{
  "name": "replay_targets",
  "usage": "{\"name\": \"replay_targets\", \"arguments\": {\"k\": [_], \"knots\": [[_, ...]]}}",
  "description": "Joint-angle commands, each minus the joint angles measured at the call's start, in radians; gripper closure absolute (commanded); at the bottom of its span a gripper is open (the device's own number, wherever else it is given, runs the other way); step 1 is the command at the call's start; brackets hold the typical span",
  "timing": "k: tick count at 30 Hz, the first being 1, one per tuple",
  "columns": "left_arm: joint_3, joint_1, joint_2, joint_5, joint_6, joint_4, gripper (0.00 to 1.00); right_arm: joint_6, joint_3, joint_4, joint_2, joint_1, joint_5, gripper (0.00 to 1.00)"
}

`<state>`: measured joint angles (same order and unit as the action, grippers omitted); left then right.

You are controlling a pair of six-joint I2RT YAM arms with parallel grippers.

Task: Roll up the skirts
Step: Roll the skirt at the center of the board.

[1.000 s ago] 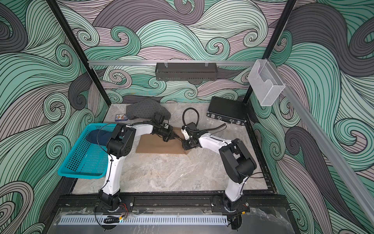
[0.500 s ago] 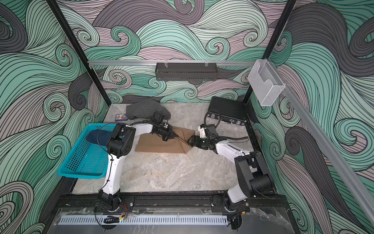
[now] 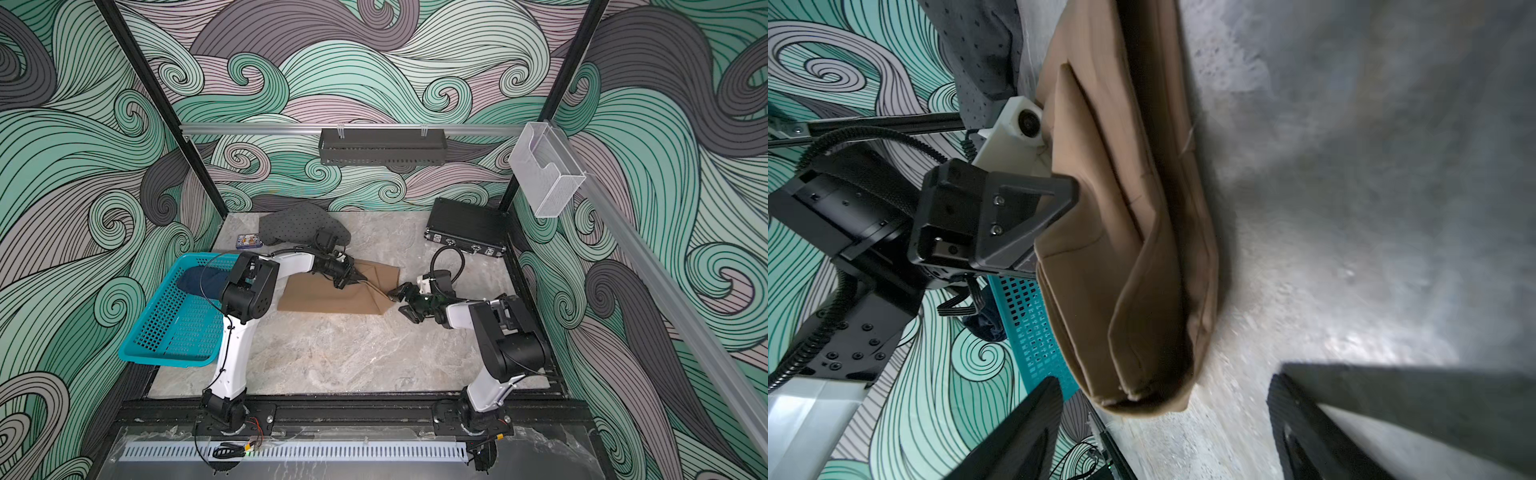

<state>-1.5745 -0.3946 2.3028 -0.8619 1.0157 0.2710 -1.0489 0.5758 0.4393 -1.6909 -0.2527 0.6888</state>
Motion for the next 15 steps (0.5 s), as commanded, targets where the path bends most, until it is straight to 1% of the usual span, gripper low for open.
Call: {"name": "replay_targets", "arguments": {"k": [1,7,9,11,13,15], "knots": [[-0.018,0.001,0.045,0.017,0.018,0.048,1.0,-0.088,0.0,0.113,-0.079,-0.02,0.008,0.26],[-0.05,-0.004,0.038,0.026,0.011,0.091,1.0,-0.065,0.031,0.176,-0.182,-0.029,0.022,0.43],[-0.063,-0.005,0.041,0.026,0.007,0.105,1.0,-0.047,0.038,0.193,-0.192,-0.029,0.017,0.46],[-0.075,-0.004,0.042,0.033,0.004,0.12,1.0,-0.026,0.048,0.212,-0.198,-0.028,0.017,0.54],[-0.102,-0.005,0.047,0.044,-0.008,0.16,1.0,-0.003,0.059,0.213,-0.203,-0.028,0.02,0.58],[-0.149,-0.005,0.056,0.064,-0.034,0.221,1.0,0.011,0.064,0.23,-0.211,-0.028,0.024,0.65]]}}
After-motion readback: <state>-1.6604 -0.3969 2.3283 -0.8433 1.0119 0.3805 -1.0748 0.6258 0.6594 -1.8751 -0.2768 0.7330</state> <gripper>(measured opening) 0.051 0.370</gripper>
